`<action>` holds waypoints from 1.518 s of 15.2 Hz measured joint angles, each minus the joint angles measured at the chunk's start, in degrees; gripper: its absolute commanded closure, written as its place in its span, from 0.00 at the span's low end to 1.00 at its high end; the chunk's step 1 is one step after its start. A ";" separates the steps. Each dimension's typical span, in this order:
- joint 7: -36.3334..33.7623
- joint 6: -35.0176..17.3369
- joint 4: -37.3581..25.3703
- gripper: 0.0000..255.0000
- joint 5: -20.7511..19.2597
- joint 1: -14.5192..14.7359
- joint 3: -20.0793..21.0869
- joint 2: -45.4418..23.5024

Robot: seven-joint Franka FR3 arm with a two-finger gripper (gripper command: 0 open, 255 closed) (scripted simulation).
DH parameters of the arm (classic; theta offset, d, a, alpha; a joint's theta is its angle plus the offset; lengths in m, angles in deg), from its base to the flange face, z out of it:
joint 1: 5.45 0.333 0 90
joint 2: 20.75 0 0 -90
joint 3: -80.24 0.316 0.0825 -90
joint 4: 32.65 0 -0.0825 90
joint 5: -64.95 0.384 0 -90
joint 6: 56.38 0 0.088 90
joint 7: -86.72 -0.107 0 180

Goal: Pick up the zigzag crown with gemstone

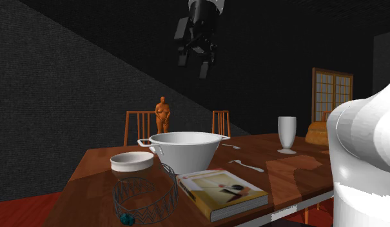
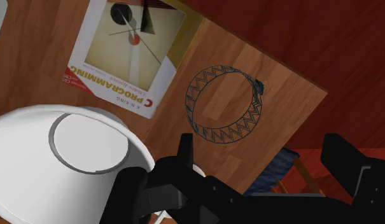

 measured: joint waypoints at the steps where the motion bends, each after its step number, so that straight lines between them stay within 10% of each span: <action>1: 0.00 0.00 0.00 0.00 0.00 0.00 0.00 0.00; 23: -4.87 -37.12 11.05 0.00 5.12 4.64 8.65 -30.24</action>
